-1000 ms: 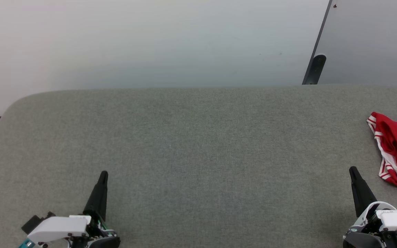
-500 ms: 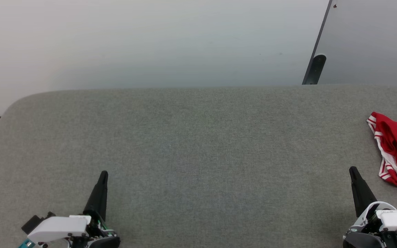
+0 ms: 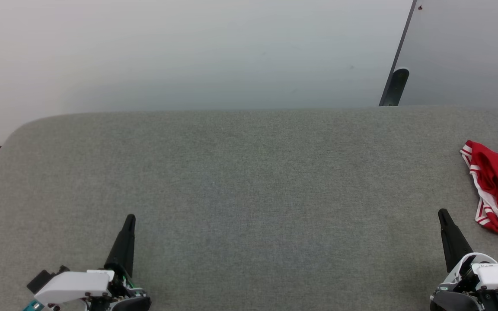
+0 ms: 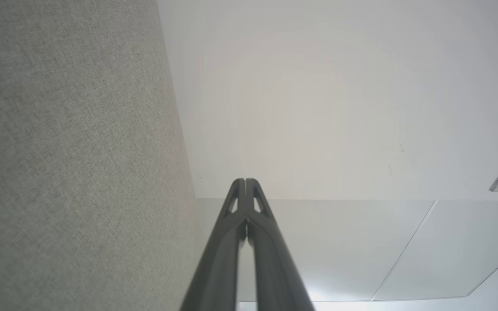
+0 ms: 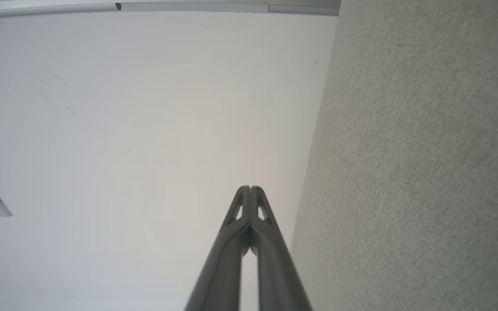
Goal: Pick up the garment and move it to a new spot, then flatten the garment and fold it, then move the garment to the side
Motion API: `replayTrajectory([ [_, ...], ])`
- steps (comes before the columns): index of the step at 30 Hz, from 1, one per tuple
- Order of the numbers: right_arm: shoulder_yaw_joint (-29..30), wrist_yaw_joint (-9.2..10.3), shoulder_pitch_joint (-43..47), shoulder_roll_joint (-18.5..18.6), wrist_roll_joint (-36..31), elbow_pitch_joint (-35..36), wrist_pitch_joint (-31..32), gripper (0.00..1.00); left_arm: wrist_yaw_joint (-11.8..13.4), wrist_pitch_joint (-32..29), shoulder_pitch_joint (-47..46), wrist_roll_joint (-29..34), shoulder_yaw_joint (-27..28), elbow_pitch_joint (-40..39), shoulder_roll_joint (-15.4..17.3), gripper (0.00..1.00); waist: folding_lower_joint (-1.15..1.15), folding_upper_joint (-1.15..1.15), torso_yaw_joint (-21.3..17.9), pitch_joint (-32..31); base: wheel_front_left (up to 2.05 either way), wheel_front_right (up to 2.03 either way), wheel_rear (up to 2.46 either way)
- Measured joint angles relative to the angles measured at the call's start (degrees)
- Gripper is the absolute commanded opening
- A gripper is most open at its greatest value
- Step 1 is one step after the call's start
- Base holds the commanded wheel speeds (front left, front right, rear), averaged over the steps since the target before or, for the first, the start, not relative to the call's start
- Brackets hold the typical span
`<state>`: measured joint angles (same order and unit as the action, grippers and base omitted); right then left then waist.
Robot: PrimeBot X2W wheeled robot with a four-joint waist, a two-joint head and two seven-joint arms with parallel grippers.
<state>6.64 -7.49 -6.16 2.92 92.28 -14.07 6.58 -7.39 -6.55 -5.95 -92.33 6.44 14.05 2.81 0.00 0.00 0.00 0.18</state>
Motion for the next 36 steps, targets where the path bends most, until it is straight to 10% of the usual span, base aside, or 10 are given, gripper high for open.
replayTrajectory([
  [36, -0.01, 0.0, 0.0, -0.01, 0.0, 0.0, 0.0, 0.0, 0.0, 0.0, 0.0, 0.0, 0.0, 0.0, 0.0, 0.0, 0.0, 0.0, 0.0, 0.0, 0.0, 0.0, 0.0],
])
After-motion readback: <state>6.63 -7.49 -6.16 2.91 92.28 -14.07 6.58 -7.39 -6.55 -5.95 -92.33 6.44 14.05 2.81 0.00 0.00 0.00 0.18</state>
